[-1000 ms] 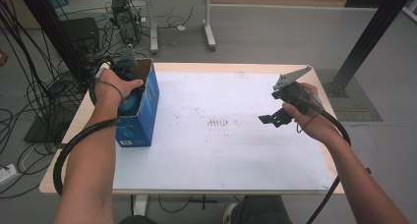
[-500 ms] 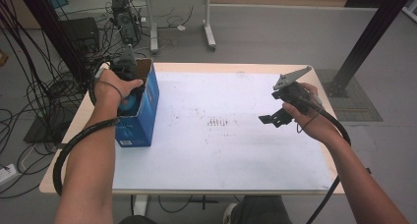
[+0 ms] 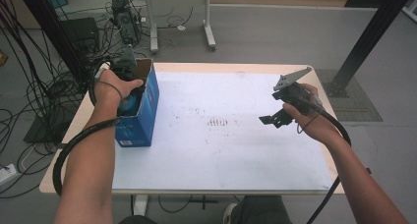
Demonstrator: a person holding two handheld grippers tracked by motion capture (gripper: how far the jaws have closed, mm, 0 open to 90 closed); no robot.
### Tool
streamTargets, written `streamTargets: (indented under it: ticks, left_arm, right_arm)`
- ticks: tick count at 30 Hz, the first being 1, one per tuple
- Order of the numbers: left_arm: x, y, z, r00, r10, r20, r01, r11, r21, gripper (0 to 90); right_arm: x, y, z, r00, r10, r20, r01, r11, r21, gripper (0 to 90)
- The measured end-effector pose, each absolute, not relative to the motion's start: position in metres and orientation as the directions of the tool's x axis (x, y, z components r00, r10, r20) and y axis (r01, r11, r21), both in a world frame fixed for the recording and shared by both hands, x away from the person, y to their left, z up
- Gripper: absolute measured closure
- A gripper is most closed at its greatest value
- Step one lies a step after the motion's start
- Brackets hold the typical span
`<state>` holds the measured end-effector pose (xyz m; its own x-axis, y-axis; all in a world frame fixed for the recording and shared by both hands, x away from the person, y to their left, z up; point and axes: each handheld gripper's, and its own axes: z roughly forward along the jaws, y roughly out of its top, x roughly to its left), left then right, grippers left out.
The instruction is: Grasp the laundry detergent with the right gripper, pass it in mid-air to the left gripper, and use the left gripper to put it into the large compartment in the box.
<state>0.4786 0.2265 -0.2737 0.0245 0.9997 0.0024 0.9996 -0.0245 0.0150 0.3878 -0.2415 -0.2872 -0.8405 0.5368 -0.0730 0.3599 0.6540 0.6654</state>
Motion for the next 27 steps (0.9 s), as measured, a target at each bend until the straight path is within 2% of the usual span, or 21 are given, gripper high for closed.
streamTargets:
  ticks: [27]
  left_arm:
    - [0.47,0.228,-0.261,0.044,0.999,0.014,0.997,-0.044,0.056,29.7]
  right_arm:
    - [0.387,-0.234,-0.283,-0.848,0.524,-0.081,0.343,0.658,0.67,0.4]
